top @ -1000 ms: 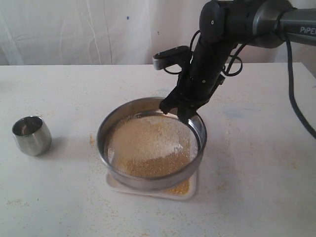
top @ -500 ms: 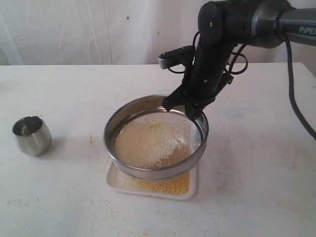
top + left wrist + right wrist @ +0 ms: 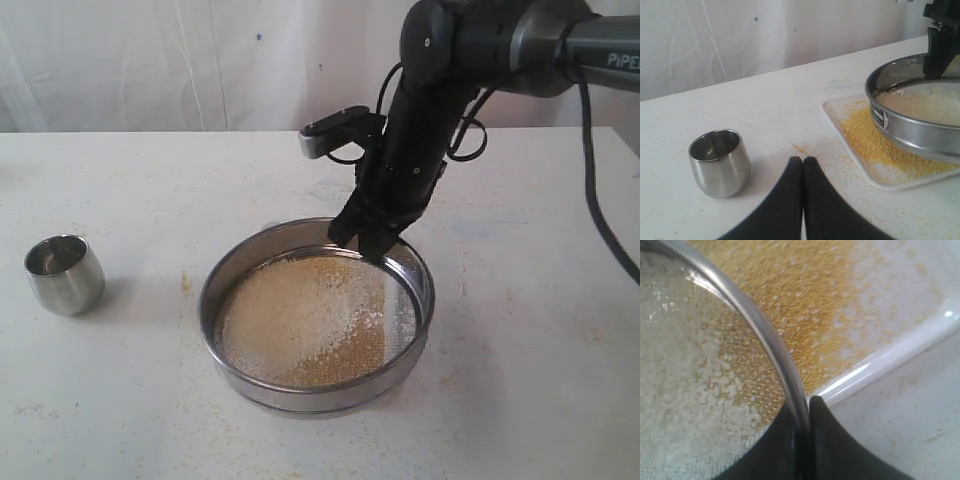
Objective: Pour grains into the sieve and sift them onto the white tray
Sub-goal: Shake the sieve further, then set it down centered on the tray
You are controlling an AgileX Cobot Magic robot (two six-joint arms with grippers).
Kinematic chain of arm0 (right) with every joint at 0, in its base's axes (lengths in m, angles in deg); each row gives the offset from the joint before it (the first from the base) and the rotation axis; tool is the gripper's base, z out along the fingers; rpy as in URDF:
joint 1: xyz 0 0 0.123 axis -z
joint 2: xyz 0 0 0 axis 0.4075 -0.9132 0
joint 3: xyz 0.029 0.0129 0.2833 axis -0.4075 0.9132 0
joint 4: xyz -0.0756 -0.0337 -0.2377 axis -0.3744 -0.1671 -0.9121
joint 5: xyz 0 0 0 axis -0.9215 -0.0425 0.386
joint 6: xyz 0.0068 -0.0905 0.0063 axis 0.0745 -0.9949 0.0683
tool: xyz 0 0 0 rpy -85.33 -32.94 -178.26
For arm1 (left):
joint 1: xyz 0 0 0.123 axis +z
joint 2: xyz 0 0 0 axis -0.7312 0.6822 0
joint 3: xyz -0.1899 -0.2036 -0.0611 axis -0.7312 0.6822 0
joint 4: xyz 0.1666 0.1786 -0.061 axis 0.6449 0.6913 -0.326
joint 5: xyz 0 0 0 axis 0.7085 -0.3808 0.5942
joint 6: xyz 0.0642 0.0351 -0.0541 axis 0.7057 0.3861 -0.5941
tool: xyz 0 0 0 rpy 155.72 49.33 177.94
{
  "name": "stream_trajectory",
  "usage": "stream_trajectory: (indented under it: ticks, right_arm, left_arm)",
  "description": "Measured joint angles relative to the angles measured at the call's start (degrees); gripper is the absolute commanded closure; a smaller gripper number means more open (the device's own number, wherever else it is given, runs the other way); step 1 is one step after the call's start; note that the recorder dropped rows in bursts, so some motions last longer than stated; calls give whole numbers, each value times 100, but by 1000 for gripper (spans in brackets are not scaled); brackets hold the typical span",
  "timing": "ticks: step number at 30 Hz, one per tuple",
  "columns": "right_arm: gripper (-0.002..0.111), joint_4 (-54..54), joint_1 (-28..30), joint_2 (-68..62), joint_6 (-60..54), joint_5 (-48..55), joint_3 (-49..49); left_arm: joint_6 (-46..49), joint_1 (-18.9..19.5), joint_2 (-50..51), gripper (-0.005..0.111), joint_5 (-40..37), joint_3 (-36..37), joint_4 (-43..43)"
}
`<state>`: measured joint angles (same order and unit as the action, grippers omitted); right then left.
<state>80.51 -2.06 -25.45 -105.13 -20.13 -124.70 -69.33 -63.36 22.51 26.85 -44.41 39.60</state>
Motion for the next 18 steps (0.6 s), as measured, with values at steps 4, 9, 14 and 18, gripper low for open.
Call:
stream_trajectory:
  ticks: [4,9,14,18]
  right_arm:
    - [108,-551,-39,0,1224,-430,0]
    - [108,-94,-21,0,454,-170,-1]
    - [108,-26,-19,0,421,-447,-13]
    - [108,4,-115,4,447,-253,-1]
  left_arm:
    - [0,0,0,107,0,0,0]
    - [0,0,0,107,0,0,0]
    - [0,0,0,107,0,0,0]
    - [0,0,0,107,0,0,0]
